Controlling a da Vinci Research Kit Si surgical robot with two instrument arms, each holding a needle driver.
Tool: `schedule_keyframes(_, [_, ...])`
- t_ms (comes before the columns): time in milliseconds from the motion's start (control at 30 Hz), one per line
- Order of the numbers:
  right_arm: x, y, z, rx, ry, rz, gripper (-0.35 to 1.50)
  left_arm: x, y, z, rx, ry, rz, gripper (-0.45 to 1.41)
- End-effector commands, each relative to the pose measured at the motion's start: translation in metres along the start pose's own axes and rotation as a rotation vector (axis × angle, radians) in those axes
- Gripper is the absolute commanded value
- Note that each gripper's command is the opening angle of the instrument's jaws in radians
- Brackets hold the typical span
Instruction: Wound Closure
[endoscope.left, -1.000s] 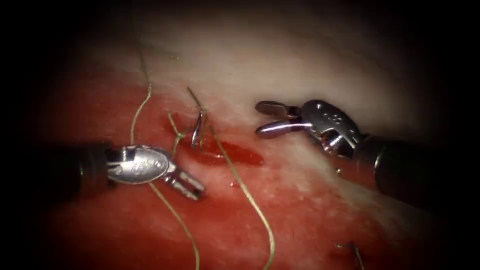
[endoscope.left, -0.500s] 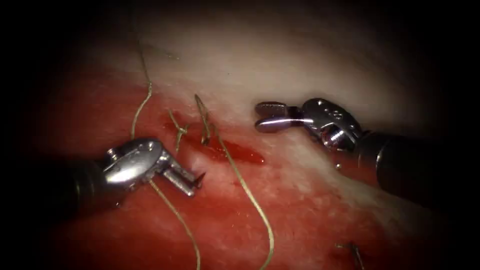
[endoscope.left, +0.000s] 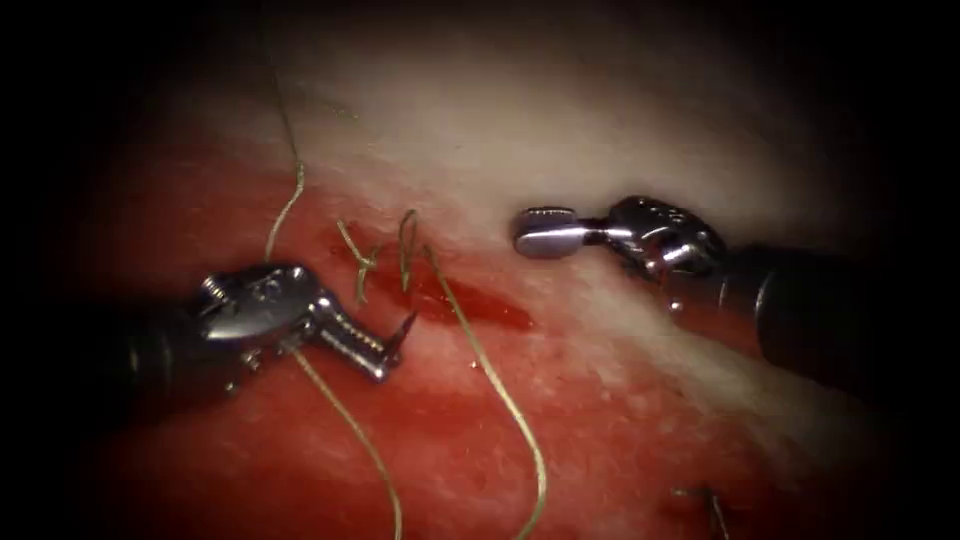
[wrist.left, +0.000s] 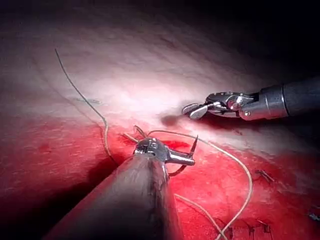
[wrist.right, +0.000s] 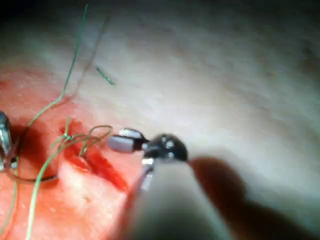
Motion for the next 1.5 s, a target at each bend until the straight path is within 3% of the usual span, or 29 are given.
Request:
schedule_keyframes(33, [0.0004, 0.0003, 0.0010, 0.003, 0.002, 0.026, 0.26, -0.0001, -0.0004, 0.0005, 0.016, 0.006, -0.012, -0.45])
schedule_keyframes(233, [0.0007, -0.0001, 0.0013, 0.000, 0.016, 0.096, 0.22, 0.0008, 0.0012, 0.0011, 0.072, 0.026, -0.077, -0.45])
schedule_keyframes(400, [0.0007, -0.0003, 0.0013, 0.004, 0.025, 0.157, 0.10, 0.0019, 0.0028, 0.0017, 0.075, 0.038, -0.137, -0.45])
schedule_keyframes(600, [0.0005, -0.0005, 0.0013, 0.004, 0.025, 0.180, 0.12, 0.0040, 0.0049, 0.0018, 0.057, 0.085, -0.148, -0.45])
schedule_keyframes(733, [0.0005, -0.0006, 0.0013, 0.006, 0.027, 0.181, 0.24, 0.0051, 0.0064, 0.0014, 0.060, 0.087, 0.196, -0.45])
schedule_keyframes(933, [0.0005, -0.0006, 0.0014, 0.009, 0.033, 0.181, 0.26, 0.0059, 0.0075, 0.0009, 0.116, 0.076, 0.514, -0.45])
schedule_keyframes(1100, [0.0005, -0.0006, 0.0014, 0.011, 0.038, 0.181, 0.34, 0.0062, 0.0076, 0.0006, 0.219, 0.019, 0.700, -0.45])
schedule_keyframes(1133, [0.0005, -0.0006, 0.0015, 0.013, 0.041, 0.169, 0.46, 0.0062, 0.0076, 0.0005, 0.233, 0.009, 0.714, -0.45])
schedule_keyframes(1167, [0.0005, -0.0006, 0.0015, 0.014, 0.046, 0.116, 0.71, 0.0065, 0.0077, 0.0004, 0.258, -0.001, 0.753, -0.45])
schedule_keyframes(1267, [0.0007, -0.0007, 0.0018, 0.018, 0.060, 0.018, 0.99, 0.0070, 0.0078, 0.0002, 0.295, -0.017, 0.818, -0.45])
schedule_keyframes(1500, [0.0003, -0.0031, 0.0034, 0.018, 0.065, -0.238, 1.01, 0.0095, 0.0079, -0.0014, 0.369, -0.069, 0.989, -0.45])
